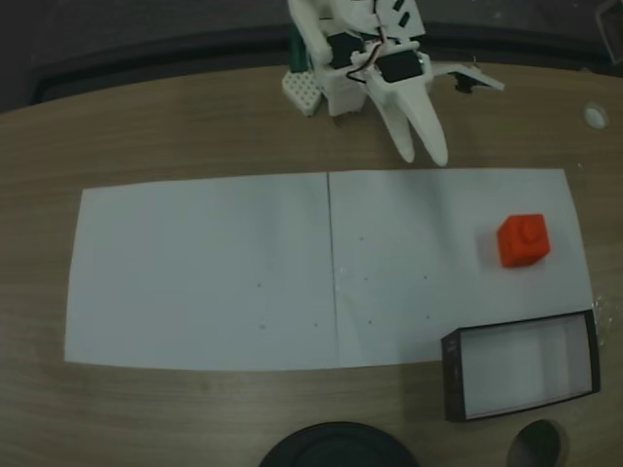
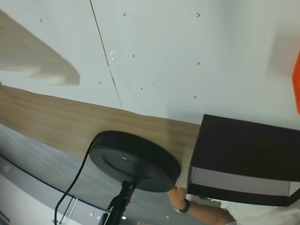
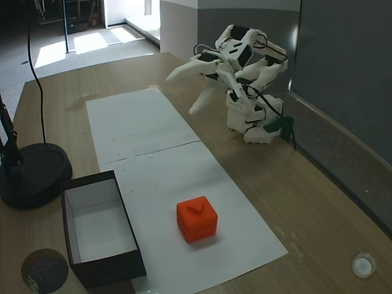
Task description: Grab a orange square and put it in the box.
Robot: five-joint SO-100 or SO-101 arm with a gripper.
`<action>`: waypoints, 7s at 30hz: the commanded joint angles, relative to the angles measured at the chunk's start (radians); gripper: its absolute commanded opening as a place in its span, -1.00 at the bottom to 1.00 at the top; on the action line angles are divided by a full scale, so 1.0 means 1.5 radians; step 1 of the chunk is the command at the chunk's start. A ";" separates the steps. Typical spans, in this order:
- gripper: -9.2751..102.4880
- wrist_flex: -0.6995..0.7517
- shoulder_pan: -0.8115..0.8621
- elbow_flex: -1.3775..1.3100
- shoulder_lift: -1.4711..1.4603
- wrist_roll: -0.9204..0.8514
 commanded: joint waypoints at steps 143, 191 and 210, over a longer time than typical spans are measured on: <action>-0.71 0.302 -0.211 -1.346 -1.267 -0.036; -0.69 0.164 -0.058 -1.601 -1.421 -0.040; -0.26 0.174 -0.055 -1.602 -1.412 -0.045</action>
